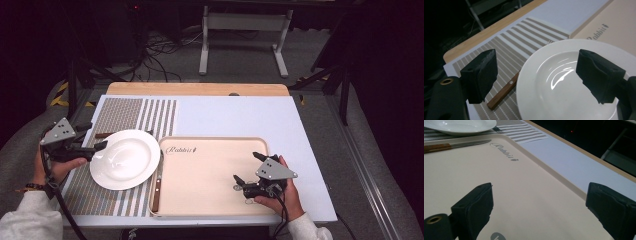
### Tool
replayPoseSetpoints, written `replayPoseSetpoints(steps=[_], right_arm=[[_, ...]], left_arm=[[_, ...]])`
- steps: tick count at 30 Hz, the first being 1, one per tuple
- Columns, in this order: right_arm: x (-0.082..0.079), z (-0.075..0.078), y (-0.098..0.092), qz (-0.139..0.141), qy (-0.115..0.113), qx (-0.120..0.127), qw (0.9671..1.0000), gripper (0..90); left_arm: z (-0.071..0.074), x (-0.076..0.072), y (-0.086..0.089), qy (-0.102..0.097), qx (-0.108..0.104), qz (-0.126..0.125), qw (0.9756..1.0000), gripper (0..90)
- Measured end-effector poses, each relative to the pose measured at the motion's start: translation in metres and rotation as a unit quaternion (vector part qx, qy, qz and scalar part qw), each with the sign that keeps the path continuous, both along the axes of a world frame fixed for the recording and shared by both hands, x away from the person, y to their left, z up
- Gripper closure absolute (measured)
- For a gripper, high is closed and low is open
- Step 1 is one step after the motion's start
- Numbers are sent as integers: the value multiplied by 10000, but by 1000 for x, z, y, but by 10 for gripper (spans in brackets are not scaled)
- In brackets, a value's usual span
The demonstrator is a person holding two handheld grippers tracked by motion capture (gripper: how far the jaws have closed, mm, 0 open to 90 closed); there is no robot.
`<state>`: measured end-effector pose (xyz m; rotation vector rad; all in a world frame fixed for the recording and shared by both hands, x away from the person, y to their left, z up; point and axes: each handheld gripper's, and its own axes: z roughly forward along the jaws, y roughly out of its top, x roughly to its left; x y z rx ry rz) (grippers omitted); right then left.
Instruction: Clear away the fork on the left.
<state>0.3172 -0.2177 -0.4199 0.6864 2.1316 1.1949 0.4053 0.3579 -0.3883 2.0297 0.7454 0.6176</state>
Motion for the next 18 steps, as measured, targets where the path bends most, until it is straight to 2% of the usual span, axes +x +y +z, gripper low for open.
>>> replayPoseSetpoints(steps=[1, 3, 4, 5, 7, 10, 12, 14, 16, 18], right_arm=[[0, 0, 0, 6, 14, 6, 10000, 85], [1, 0, 0, -15, 48, 21, 10000, 85], [2, 0, -1, -21, 75, 32, 10000, 84], [2, 0, -1, -21, 75, 32, 10000, 84], [3, 0, -2, -38, 113, 59, 9999, 84], [3, -1, -4, -66, 168, 55, 9998, 85], [4, -1, -6, -93, 228, 75, 9997, 85], [4, -1, -6, -125, 244, 42, 9996, 84], [3, -2, -8, -149, 279, 42, 9995, 85], [1, -2, -9, -188, 298, 20, 9994, 85]], left_arm=[[1, 9, 4, 72, 246, 51, 9997, 211], [1, 20, 10, 242, 262, 7, 9994, 226], [0, 29, 13, 361, 393, -1, 9986, 238], [0, 29, 13, 361, 393, -1, 9986, 243], [-4, 41, 16, 570, 660, 82, 9962, 241], [-16, 61, 22, 959, 1106, 131, 9891, 242], [-22, 70, 26, 1125, 1066, 102, 9879, 242], [-27, 78, 26, 1260, 1205, 87, 9846, 241], [-33, 88, 24, 1443, 1459, 92, 9787, 243], [-38, 95, 23, 1531, 1554, 84, 9759, 242]])
